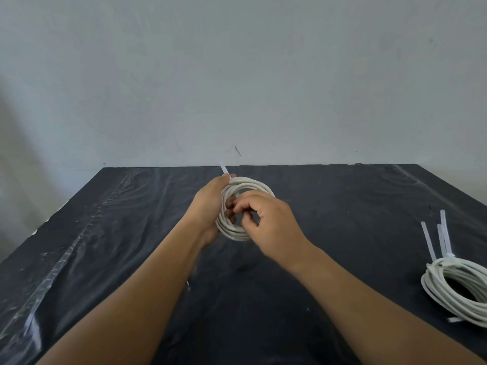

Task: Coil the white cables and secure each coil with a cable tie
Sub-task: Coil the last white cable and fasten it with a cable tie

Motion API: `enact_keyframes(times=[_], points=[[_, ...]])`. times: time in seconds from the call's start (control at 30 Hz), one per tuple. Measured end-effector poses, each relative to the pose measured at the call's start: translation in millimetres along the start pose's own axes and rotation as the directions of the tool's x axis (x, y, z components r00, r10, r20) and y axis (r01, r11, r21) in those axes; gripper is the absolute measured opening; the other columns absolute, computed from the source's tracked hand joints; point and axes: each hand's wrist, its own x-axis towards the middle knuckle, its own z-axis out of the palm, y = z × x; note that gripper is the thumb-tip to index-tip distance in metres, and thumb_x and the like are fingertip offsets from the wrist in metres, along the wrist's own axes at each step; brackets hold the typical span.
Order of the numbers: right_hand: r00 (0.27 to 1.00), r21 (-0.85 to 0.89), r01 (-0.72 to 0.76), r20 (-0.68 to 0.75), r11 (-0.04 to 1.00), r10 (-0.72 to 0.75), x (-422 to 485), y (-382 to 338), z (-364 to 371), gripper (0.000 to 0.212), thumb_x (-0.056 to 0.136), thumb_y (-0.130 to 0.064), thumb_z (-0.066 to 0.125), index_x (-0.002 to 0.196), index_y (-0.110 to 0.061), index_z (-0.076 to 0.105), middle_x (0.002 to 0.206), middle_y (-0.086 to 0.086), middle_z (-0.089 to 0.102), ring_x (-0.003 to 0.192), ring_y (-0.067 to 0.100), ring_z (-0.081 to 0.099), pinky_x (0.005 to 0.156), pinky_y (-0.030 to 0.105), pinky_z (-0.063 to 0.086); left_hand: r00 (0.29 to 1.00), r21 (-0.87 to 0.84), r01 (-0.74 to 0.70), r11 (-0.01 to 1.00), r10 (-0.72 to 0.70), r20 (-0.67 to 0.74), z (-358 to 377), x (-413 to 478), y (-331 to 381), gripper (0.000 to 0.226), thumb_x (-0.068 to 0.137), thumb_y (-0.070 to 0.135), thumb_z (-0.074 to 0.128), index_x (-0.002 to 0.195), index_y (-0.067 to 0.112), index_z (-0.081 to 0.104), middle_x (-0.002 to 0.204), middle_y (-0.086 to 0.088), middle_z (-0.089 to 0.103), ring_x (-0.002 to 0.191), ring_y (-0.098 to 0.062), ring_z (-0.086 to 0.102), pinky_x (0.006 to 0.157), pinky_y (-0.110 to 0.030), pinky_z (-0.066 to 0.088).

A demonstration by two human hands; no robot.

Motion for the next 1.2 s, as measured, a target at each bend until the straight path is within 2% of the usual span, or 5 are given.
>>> enact_keyframes(times=[0.1,0.27,0.5,1.03,1.2], points=[[1.000,0.014,-0.014,-0.009,1.000,0.014,0.8,-2.0,-3.5,0.021,0.080,0.003,0.062,0.093,-0.012,0.069,0.094,-0.005,0.069,0.089,0.004,0.063,0.082,0.013,0.048,0.990,0.156,-0.143,0.977,0.141,0.019,-0.1,-2.9,1.7,0.022,0.098,0.031,0.045,0.117,0.028,0.055,0.073,-0.007,0.057,0.059,-0.020,0.049,0.054,-0.033,0.043],[0.999,-0.088,0.033,0.001,0.996,-0.033,5.6,-5.6,-9.6,0.021,0.083,0.003,0.061,0.097,-0.010,0.069,0.093,-0.001,0.068,0.084,0.005,0.061,0.080,0.013,0.049,0.940,0.435,-0.338,0.835,0.325,0.105,-0.4,-8.3,-5.0,0.018,0.099,0.033,0.043,0.113,0.036,0.054,0.066,-0.004,0.053,0.056,-0.018,0.045,0.051,-0.032,0.041],[0.996,-0.117,0.018,-0.086,0.993,-0.028,13.9,-6.4,-19.6,0.015,0.088,-0.003,0.060,0.096,-0.010,0.069,0.093,0.001,0.064,0.074,0.008,0.060,0.068,0.014,0.049,0.915,0.521,-0.390,0.759,0.381,0.130,0.3,-14.4,-16.2,0.017,0.098,0.031,0.043,0.096,0.031,0.060,0.063,-0.001,0.052,0.056,-0.020,0.043,0.052,-0.036,0.039],[0.972,-0.018,-0.109,-0.209,0.994,0.103,6.8,0.3,-19.4,0.011,0.086,-0.010,0.066,0.095,-0.015,0.070,0.092,-0.003,0.065,0.082,0.006,0.064,0.074,0.014,0.053,0.874,0.716,-0.436,0.546,0.447,0.191,-0.1,-16.6,-26.6,0.017,0.098,0.036,0.045,0.088,0.026,0.056,0.064,-0.009,0.060,0.050,-0.013,0.045,0.051,-0.043,0.043],[0.973,-0.022,-0.102,-0.212,0.995,0.095,3.5,3.0,-21.8,0.010,0.086,-0.011,0.066,0.095,-0.015,0.070,0.091,-0.004,0.066,0.081,0.006,0.064,0.073,0.014,0.053,0.864,0.725,-0.456,0.516,0.453,0.222,0.0,-16.0,-28.8,0.017,0.097,0.034,0.046,0.087,0.025,0.055,0.062,-0.006,0.059,0.046,-0.009,0.041,0.049,-0.034,0.039]])
